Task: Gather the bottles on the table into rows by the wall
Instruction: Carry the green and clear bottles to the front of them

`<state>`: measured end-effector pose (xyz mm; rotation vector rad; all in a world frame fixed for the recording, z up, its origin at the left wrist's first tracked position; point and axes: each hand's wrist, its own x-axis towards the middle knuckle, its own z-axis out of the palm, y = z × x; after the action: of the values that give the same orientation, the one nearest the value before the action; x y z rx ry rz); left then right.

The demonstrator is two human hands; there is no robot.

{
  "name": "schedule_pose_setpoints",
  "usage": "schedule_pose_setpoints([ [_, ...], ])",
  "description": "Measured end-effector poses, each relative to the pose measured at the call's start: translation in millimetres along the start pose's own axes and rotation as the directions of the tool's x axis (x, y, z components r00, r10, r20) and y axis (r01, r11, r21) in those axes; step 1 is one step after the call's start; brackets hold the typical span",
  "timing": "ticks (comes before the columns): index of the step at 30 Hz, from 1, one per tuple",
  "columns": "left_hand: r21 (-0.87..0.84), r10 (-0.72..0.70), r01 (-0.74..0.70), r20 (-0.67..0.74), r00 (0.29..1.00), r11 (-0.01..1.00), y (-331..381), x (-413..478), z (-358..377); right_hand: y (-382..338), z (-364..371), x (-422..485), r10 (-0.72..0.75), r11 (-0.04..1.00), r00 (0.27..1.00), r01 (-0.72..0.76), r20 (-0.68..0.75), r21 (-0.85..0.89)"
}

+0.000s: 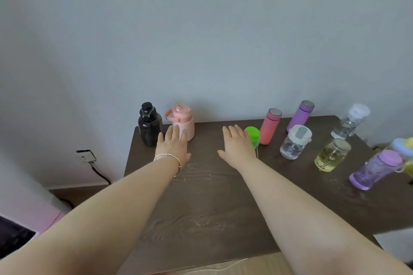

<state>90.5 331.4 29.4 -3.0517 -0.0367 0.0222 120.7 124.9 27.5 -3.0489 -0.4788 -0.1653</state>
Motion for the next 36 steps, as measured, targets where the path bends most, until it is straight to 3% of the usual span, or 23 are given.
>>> schedule_pose_setpoints([
  [8, -0.02, 0.022, -0.023, -0.02, 1.0, 1.0, 96, 15, -23, 108, -9, -22, 0.016, 0.991, 1.0, -0.016, 0.001, 0.13],
  [18, -0.073, -0.072, 0.075, 0.054, 0.996, 0.994, 230, 39, -6, 265, -2, -36, 0.041, 0.994, 0.998, -0.045, 0.041, 0.095],
  [30, -0.094, -0.118, 0.125, 0.077, 0.99, 0.988, 256, 71, 3, 332, 26, -10, 0.139, 0.975, 0.989, -0.146, 0.056, 0.168],
  [36, -0.202, -0.114, 0.132, 0.098, 0.989, 0.971, 248, 97, 25, 342, 48, 15, 0.244, 0.928, 0.961, -0.271, 0.132, 0.257],
])
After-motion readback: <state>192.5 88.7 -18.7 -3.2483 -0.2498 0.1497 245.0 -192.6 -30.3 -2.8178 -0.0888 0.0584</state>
